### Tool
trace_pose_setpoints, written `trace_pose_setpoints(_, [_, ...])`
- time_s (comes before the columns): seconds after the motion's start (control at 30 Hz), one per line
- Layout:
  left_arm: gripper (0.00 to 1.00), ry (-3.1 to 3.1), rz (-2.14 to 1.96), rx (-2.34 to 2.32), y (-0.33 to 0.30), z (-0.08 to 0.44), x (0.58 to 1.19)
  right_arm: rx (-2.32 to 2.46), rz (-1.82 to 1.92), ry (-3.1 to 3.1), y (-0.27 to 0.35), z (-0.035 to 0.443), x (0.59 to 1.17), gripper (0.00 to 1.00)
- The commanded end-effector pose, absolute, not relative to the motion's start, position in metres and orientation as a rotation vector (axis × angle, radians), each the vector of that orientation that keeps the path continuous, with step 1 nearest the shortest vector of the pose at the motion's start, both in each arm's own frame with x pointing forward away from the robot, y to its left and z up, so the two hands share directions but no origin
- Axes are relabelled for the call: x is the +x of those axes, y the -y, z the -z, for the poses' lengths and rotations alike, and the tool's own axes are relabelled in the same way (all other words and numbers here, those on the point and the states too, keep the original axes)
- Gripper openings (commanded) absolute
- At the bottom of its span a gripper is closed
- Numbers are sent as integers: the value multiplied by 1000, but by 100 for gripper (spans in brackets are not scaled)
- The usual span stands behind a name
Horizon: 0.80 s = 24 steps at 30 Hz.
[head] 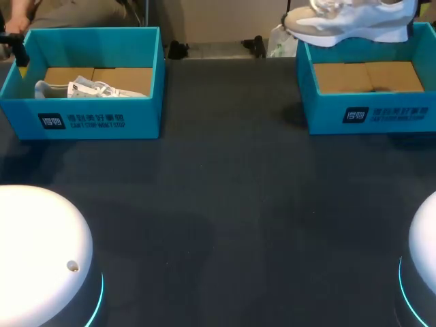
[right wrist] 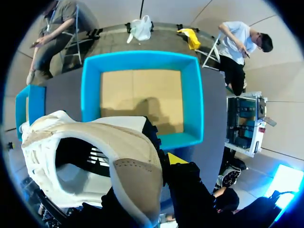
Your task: Take the shoe out of the shoebox, open the shoe tongue, remove and reinsert the insole, then place the shoe into the shoebox
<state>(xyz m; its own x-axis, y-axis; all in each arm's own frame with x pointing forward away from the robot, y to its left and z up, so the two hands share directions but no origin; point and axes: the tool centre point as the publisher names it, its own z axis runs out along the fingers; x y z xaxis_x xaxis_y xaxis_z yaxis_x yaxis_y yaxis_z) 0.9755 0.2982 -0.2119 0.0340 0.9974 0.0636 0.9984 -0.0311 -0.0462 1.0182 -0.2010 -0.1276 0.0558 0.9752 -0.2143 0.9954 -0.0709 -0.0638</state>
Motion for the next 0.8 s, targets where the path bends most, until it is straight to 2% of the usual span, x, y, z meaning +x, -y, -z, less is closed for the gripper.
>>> trace_pose_setpoints(0.03, [100,2131,25,-2202,-298,212,974,2057,105,-1959,168,118,955,0])
trace_pose_setpoints(0.37, [100,2131,25,-2202,-298,212,974,2101,58,-1940,111,130,916,0])
trace_pose_setpoints(0.8, [100,2131,25,-2202,-298,212,974,2101,58,-1940,111,130,916,0])
